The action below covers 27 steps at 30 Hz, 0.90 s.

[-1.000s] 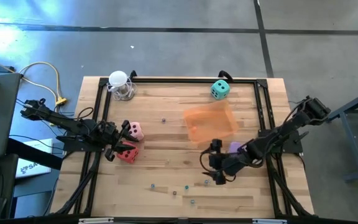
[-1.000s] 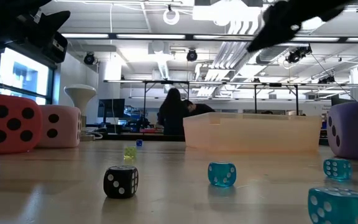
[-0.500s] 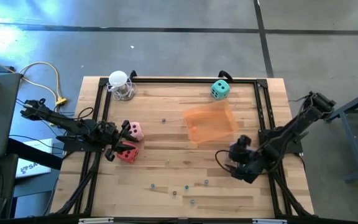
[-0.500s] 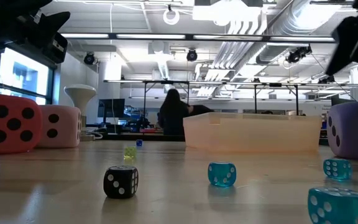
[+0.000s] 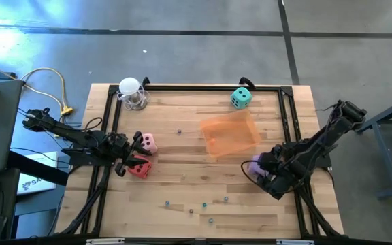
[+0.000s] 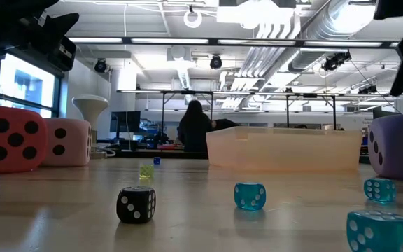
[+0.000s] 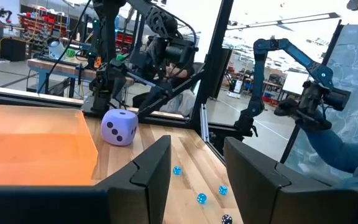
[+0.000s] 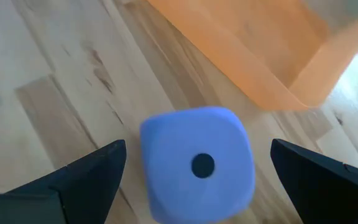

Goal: Pick & Place Dice
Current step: Put the large violet dice into the orange bin

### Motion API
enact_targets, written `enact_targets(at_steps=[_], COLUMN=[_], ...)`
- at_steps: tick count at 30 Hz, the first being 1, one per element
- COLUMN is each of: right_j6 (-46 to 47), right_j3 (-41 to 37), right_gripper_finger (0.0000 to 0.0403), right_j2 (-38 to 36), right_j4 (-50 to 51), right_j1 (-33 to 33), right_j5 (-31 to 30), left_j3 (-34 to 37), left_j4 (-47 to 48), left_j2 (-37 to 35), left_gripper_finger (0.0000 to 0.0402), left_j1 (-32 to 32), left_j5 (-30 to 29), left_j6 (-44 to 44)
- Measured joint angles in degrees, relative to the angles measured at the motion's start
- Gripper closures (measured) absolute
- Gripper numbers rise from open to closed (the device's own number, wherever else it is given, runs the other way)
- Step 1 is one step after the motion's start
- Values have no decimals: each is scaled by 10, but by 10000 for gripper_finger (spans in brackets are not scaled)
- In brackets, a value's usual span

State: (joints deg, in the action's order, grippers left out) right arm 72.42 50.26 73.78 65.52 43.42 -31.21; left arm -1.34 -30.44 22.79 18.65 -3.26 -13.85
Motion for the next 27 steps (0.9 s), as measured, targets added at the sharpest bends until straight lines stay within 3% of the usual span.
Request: enact_targets(at_steps=[15, 27], right_j6=[-10, -40], right_j3=[-26, -26], right_gripper_finger=[11, 11], right_j2=[-1, -1], right_j4=[-17, -15], right_j1=[-4, -5], right_j5=[62, 63], left_j3=[0, 0], left_j4=[0, 0], left_j2=[0, 0], left_gripper_finger=[257, 257], left_j1=[0, 0], left_j5=[0, 0], left_j6=[0, 0])
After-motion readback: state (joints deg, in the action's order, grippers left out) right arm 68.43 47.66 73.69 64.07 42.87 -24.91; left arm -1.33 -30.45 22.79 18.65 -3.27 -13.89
